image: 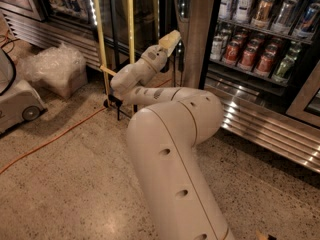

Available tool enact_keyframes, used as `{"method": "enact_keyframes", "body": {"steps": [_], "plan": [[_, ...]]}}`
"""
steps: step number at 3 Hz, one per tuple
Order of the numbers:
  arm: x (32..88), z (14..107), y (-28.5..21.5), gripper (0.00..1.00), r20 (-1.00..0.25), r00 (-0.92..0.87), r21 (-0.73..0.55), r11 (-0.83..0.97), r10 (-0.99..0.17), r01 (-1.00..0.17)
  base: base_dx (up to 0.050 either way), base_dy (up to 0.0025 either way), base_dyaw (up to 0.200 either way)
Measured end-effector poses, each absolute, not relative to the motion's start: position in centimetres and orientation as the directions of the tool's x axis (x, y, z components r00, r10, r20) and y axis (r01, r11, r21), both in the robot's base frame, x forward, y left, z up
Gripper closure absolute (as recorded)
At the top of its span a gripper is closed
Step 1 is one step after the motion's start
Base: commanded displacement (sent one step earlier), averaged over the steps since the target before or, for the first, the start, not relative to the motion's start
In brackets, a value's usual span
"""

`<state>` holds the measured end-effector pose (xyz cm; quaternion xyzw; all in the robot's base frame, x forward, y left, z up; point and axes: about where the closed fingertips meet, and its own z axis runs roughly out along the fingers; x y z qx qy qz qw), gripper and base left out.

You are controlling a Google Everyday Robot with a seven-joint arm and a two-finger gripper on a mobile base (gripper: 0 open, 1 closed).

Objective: Close left fridge door

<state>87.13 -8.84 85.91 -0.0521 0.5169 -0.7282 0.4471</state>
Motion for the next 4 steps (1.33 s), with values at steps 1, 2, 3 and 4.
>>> {"method": "enact_keyframes", "body": {"steps": [1, 2, 3, 4], "plan": [[87.1, 85.9, -8.9, 1.0, -0.386, -0.595, -0.799, -0.066, -0.705, 0.597, 0.0, 0.00027, -0.194], [87.1, 85.9, -8.9, 1.0, -0.386, -0.595, -0.799, -0.066, -0.705, 0.597, 0.0, 0.0, 0.0], [88.0, 87.0, -10.3, 1.0, -0.402, -0.571, -0.806, -0.019, -0.716, 0.591, 0.0, 0.0, 0.0], [87.7, 88.8, -15.0, 1.0, -0.513, -0.599, -0.779, 0.042, -0.615, 0.625, 0.0, 0.0, 0.0]]}}
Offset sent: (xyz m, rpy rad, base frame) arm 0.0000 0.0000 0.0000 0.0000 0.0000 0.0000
